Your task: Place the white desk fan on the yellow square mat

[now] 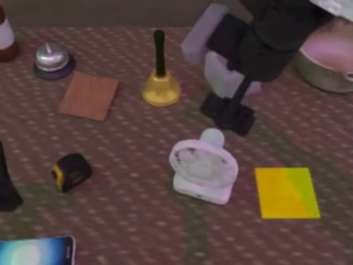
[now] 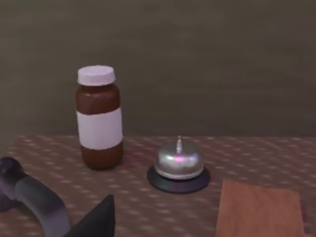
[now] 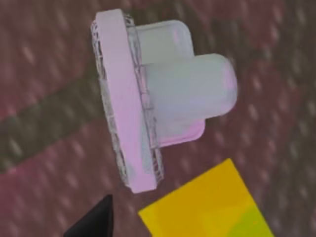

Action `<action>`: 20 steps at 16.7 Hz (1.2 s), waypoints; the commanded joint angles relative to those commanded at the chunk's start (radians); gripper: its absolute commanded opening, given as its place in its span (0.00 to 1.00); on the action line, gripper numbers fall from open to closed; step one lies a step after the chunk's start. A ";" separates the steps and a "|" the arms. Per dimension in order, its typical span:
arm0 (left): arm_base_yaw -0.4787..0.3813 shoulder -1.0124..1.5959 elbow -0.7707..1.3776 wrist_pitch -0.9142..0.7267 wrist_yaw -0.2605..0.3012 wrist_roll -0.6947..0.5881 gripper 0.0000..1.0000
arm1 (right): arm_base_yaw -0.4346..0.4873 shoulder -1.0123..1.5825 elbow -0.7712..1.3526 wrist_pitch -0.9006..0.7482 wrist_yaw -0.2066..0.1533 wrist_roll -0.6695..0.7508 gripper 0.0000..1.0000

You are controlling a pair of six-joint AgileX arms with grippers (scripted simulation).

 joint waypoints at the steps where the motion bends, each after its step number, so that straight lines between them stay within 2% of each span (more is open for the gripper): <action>1: 0.000 0.000 0.000 0.000 0.000 0.000 1.00 | 0.024 0.071 0.064 -0.051 0.001 -0.015 1.00; 6: 0.000 0.000 0.000 0.000 0.000 0.000 1.00 | 0.101 0.287 0.254 -0.221 0.004 -0.065 1.00; 11: 0.000 0.000 0.000 0.000 0.000 0.000 1.00 | 0.107 0.303 0.269 -0.236 0.004 -0.069 1.00; 14: 0.000 0.000 0.000 0.000 0.000 0.000 1.00 | 0.105 0.300 0.249 -0.217 0.004 -0.070 1.00; 20: 0.000 0.000 0.000 0.000 0.000 0.000 1.00 | 0.109 0.288 0.067 -0.050 0.004 -0.068 1.00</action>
